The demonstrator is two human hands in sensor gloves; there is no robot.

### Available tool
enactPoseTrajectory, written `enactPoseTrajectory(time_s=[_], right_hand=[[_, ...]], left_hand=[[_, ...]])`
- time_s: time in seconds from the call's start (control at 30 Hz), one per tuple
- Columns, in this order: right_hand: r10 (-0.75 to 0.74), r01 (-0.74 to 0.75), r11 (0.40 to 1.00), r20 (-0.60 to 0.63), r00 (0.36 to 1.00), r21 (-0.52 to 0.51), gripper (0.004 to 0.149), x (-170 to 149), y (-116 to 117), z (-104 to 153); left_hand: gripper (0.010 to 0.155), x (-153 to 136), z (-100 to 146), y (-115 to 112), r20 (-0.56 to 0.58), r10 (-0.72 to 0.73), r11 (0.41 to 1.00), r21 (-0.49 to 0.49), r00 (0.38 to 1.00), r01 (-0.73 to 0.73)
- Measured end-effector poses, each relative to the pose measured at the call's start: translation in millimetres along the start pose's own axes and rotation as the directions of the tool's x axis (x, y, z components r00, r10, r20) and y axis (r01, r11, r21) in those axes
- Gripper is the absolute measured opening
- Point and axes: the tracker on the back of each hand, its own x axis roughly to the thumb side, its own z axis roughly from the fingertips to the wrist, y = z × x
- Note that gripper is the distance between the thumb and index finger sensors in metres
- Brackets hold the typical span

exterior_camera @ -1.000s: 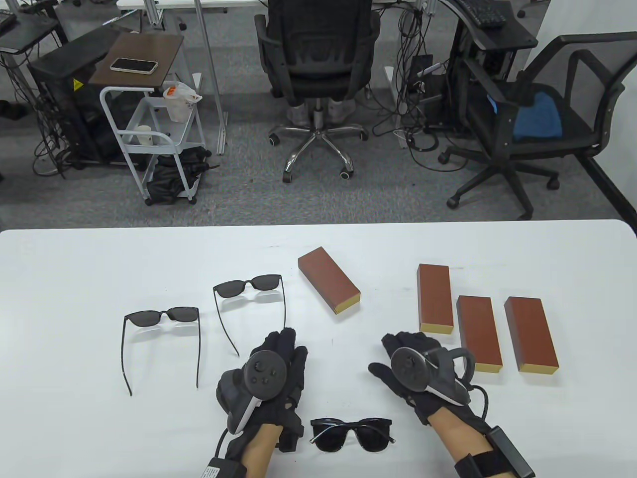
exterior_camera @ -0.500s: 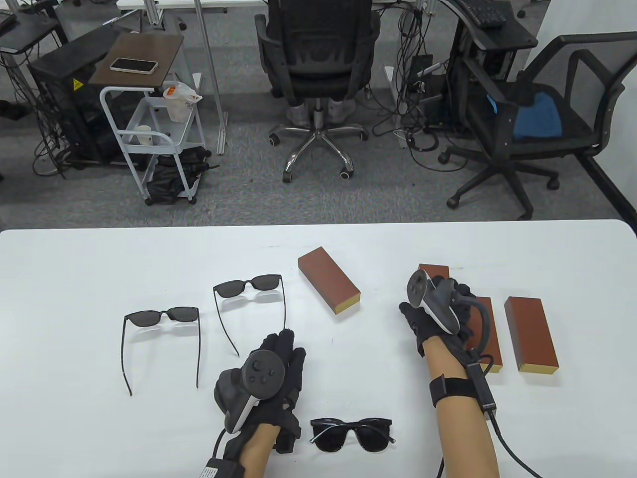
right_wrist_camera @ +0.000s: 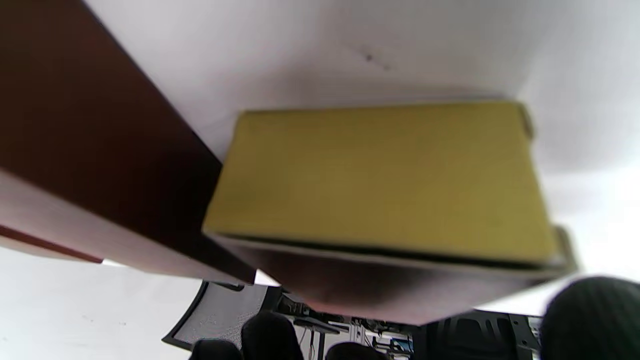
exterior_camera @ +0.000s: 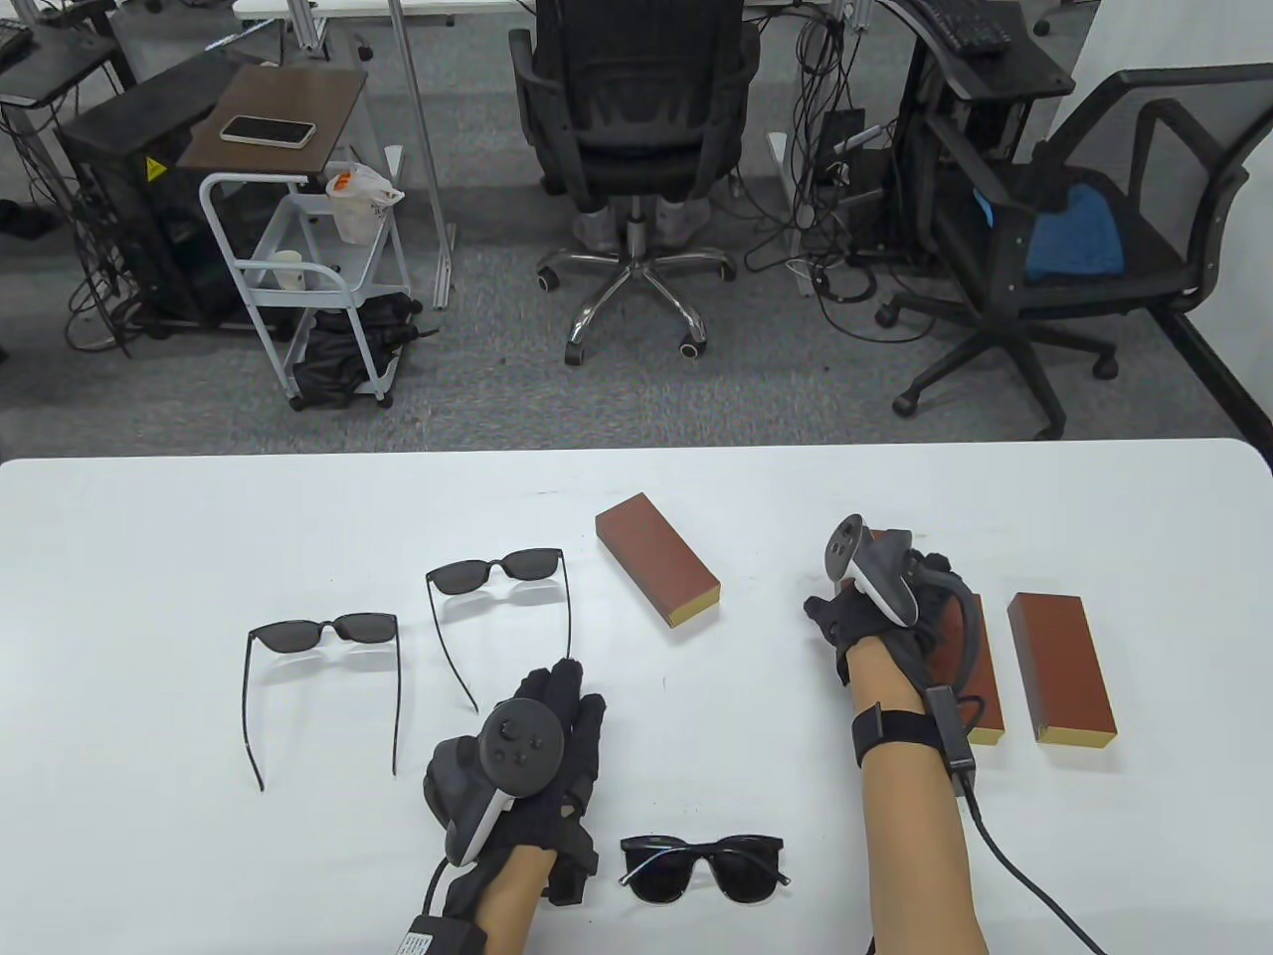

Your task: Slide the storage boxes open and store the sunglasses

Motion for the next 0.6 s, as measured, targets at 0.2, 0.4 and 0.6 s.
enactPoseTrajectory(time_s=[0.2,0.4,0.6], right_hand=[[-0.051,0.051,0.998,-0.007,0.999,0.043,0.085,3.6,0.3,-8.3],[-0.059,0.059,0.998,-0.002,0.998,0.018,0.082,6.9,1.3,-9.3],[-0.139,0.138,0.99,0.011,0.99,0.027,0.085,9.3,3.0,-11.1]], left_hand=[[0.055,-2.6,-0.5,1.7,-0.021,-0.016,1.0,0.012,1.0,0.016],[0.055,-5.1,-1.4,2.0,-0.033,-0.023,1.0,0.011,0.999,0.023],[0.055,-6.1,-1.9,3.7,-0.037,-0.021,1.0,0.015,0.999,0.022]])
